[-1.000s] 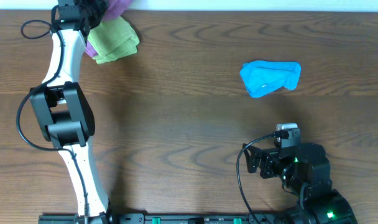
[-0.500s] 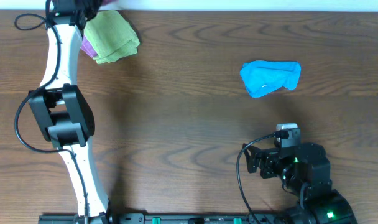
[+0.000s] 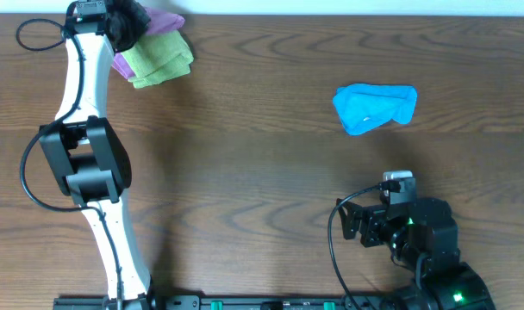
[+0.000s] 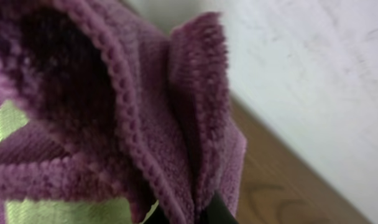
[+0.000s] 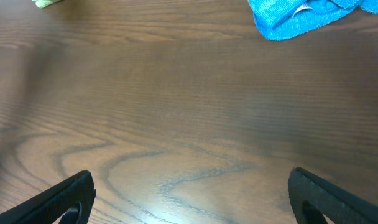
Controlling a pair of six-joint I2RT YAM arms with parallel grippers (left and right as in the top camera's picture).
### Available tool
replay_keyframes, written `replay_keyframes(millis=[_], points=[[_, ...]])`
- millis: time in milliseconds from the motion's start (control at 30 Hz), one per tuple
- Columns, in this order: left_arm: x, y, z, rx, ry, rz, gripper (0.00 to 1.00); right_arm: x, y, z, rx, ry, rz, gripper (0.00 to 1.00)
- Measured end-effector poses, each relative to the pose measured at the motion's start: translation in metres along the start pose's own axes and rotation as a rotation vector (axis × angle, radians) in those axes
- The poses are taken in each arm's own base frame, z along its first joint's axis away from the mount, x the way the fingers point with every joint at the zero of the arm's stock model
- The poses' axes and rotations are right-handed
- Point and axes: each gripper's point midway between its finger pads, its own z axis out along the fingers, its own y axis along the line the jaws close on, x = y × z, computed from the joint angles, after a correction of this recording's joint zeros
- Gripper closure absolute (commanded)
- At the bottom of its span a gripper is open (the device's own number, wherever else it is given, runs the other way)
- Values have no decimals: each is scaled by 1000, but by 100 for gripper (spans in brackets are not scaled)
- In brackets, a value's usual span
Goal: Fold the cloth
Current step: 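Carry the folded cloth with the left gripper to the green cloth pile, then lower the folded cloth onto the pile and open the left gripper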
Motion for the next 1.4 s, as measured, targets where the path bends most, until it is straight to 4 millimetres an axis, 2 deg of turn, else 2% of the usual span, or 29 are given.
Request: replay_keyframes(millis=[267, 367, 400, 433, 533, 867, 1000, 1067, 1133, 1200, 1233, 1333, 1400], points=[[21, 28, -3, -130, 73, 19, 94, 0, 0, 0, 0, -1, 0, 1], [27, 35, -4, -158, 99, 35, 77, 0, 0, 0, 0, 0, 0, 1], [28, 36, -4, -162, 103, 41, 65, 0, 0, 0, 0, 0, 0, 1], [29, 37, -5, -167, 106, 47, 58, 0, 0, 0, 0, 0, 0, 1], [29, 40, -5, -176, 110, 46, 47, 0, 0, 0, 0, 0, 0, 1], [21, 62, -13, -210, 116, 19, 18, 0, 0, 0, 0, 0, 0, 1], [16, 74, -18, -226, 116, 4, 14, 0, 0, 0, 0, 0, 0, 1], [11, 74, -23, -225, 106, 2, 15, 0, 0, 0, 0, 0, 0, 1], [5, 68, -33, -214, 86, 8, 23, 0, 0, 0, 0, 0, 0, 1], [-2, 57, -46, -193, 60, 19, 46, 0, 0, 0, 0, 0, 0, 1], [-6, 49, -54, -175, 48, 28, 67, 0, 0, 0, 0, 0, 0, 1], [-13, 29, -69, -109, 25, 46, 91, 0, 0, 0, 0, 0, 0, 1], [-15, 19, -73, -74, 19, 57, 94, 0, 0, 0, 0, 0, 0, 1]])
